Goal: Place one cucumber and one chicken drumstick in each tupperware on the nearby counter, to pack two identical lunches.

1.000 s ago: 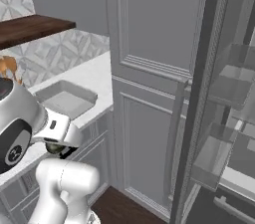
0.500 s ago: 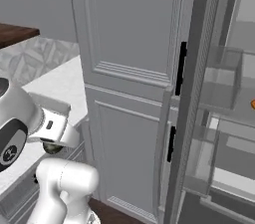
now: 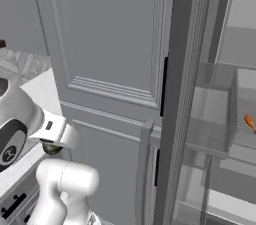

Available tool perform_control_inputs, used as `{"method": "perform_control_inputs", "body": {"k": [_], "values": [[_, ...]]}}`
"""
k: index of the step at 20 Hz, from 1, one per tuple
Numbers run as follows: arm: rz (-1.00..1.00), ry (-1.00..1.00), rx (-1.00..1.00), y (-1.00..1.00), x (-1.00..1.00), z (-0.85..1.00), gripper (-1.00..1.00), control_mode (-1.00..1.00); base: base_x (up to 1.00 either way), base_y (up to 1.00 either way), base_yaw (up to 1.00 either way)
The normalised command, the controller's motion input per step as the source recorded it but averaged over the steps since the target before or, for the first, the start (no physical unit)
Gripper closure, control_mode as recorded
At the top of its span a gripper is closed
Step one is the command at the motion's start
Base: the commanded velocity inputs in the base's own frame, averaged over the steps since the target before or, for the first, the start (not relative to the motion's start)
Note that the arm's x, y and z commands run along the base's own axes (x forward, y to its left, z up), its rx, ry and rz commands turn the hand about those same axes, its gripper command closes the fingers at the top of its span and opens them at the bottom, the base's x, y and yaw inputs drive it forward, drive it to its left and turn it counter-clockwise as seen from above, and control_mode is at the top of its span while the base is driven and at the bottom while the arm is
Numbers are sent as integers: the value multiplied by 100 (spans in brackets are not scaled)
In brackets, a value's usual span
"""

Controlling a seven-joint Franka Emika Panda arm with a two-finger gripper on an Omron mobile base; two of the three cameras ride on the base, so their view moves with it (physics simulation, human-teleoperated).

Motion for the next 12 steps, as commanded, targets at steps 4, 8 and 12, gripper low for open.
{"method": "perform_control_inputs", "body": {"k": [4,8,12], "values": [[0,0,0,0,0,0,100,100,25,13,21],[0,0,0,0,0,0,100,100,-14,32,34],[0,0,0,0,0,0,100,100,-6,49,47]]}}
